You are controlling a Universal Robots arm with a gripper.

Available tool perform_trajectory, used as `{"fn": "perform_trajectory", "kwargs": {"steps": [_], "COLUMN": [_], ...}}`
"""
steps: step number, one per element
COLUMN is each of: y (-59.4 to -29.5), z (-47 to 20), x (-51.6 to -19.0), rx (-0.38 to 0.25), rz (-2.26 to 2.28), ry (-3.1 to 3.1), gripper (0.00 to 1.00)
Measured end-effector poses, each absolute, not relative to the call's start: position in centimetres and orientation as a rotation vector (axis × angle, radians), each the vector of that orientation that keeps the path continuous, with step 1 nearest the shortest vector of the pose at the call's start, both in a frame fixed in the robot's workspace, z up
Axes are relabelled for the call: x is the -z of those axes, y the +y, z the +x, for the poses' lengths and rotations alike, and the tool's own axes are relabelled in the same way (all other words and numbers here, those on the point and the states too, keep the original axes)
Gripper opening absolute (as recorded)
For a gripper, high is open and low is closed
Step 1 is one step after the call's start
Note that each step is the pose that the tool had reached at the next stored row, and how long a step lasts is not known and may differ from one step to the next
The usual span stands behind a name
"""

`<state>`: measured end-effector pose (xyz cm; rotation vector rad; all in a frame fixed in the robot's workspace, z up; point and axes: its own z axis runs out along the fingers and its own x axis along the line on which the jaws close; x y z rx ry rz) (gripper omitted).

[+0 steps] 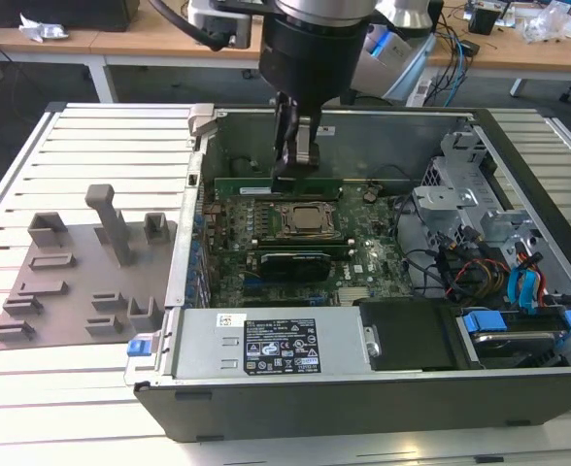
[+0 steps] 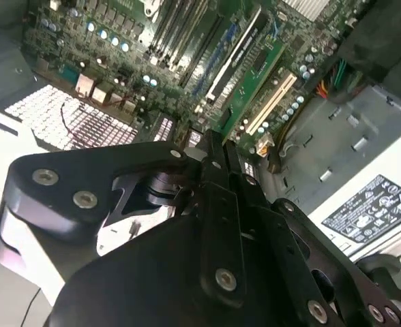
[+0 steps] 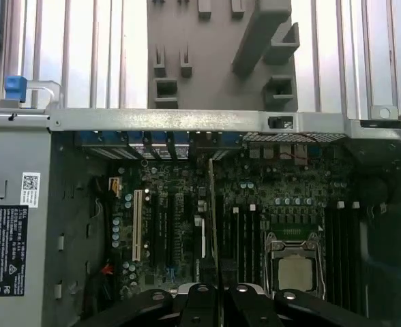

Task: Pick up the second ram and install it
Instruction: 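Pick up the second ram and move it above second insertion slot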

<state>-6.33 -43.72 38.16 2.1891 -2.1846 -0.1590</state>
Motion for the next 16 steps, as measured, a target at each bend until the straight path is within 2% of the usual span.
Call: {"fn": "perform_trajectory", "kwargs": {"steps": [10,16], "y": [-41.3,-41.1], "z": [-1.9,-0.9], "x": [-36.0,-34.5], "rx": [0.2,0.216], "rz": [2.167,2.108], "ry": [-2.164,-2.222], "gripper": [0.13,0.13]}}
